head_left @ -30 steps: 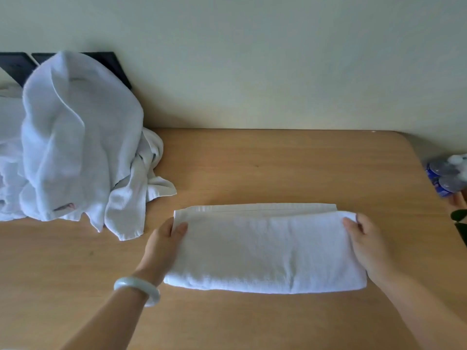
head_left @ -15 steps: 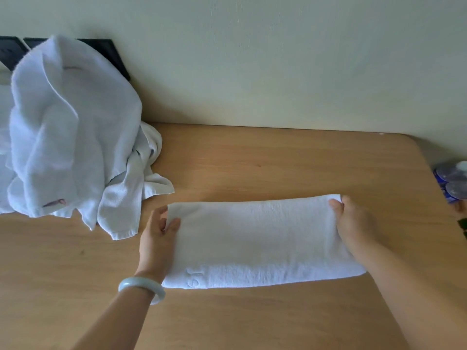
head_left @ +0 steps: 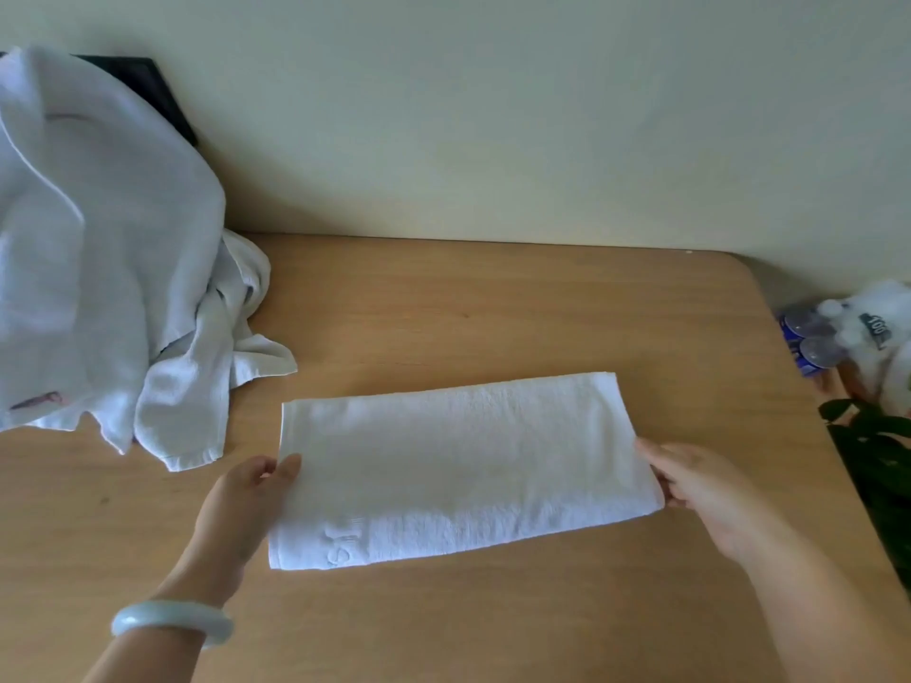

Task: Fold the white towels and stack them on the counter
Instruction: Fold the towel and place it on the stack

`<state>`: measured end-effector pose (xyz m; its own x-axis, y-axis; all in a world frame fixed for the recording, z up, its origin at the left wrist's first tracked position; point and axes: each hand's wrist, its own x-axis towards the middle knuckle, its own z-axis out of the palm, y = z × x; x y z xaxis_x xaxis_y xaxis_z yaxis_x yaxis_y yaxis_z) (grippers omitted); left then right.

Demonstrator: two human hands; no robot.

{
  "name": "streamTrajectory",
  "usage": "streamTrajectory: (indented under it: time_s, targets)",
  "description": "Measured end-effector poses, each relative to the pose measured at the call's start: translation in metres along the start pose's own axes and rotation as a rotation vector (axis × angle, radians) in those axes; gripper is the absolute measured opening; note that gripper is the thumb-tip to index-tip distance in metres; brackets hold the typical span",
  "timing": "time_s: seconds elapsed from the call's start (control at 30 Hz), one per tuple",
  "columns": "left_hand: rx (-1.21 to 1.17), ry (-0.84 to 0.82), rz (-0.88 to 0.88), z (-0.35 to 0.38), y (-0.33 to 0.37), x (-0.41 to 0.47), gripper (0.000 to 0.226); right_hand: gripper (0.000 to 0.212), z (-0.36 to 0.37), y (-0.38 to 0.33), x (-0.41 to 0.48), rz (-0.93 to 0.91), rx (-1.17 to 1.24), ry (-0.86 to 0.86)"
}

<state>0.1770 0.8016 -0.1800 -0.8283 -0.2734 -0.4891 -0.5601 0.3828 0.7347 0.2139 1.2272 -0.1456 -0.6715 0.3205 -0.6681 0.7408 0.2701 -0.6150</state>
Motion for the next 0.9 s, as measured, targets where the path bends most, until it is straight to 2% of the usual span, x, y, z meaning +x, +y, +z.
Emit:
streamTrajectory:
  time_s: [0.07, 0.2, 0.37, 0.43, 0.47, 0.5, 0.53, 0.6, 0.67, 0.73, 0.8, 0.83, 0.9]
  targets:
    - [0.079, 0.117, 0.082, 0.010, -0.001, -0.007, 0.023, 0.032, 0.006, 0.009, -0.002, -0.050, -0.030, 0.042]
    - [0.170, 0.268, 0.183, 0.028, 0.000, -0.017, 0.017, 0.020, 0.025, 0.022, -0.001, -0.196, -0.101, 0.268]
    - [0.380, 0.279, 0.183, 0.031, 0.001, -0.021, 0.011, 0.016, 0.034, 0.035, -0.007, -0.241, -0.018, 0.330]
    - [0.601, 0.390, 0.341, 0.038, 0.014, -0.027, 0.018, 0.012, 0.031, 0.034, -0.015, -0.220, 0.112, 0.277]
    - [0.681, 0.419, 0.502, 0.049, 0.026, -0.032, 0.024, 0.011, 0.028, 0.035, -0.020, -0.210, 0.162, 0.248]
    - [0.698, 0.382, 0.711, 0.066, 0.040, -0.038, 0.028, 0.010, 0.024, 0.038, -0.023, -0.203, 0.184, 0.219]
    - [0.681, 0.259, 0.933, 0.089, 0.057, -0.042, 0.031, 0.009, 0.020, 0.041, -0.028, -0.200, 0.185, 0.186]
    - [0.673, -0.124, 1.270, 0.143, 0.093, -0.050, 0.035, 0.009, 0.012, 0.047, -0.037, -0.187, 0.169, 0.108]
    - [0.783, -0.463, 1.368, 0.191, 0.119, -0.051, 0.041, 0.012, 0.014, 0.052, -0.040, -0.183, 0.159, 0.023]
    - [1.032, -0.665, 1.337, 0.227, 0.133, -0.044, 0.050, 0.015, 0.013, 0.059, -0.040, -0.163, 0.175, 0.009]
    - [1.255, -0.693, 1.383, 0.244, 0.127, -0.032, 0.058, 0.026, 0.012, 0.064, -0.036, -0.086, 0.236, -0.013]
    - [1.292, -0.667, 1.421, 0.246, 0.121, -0.027, 0.061, 0.027, 0.011, 0.065, -0.033, -0.050, 0.286, -0.041]
    - [1.272, -0.593, 1.479, 0.244, 0.108, -0.021, 0.060, 0.011, 0.009, 0.065, -0.032, -0.016, 0.358, -0.074]
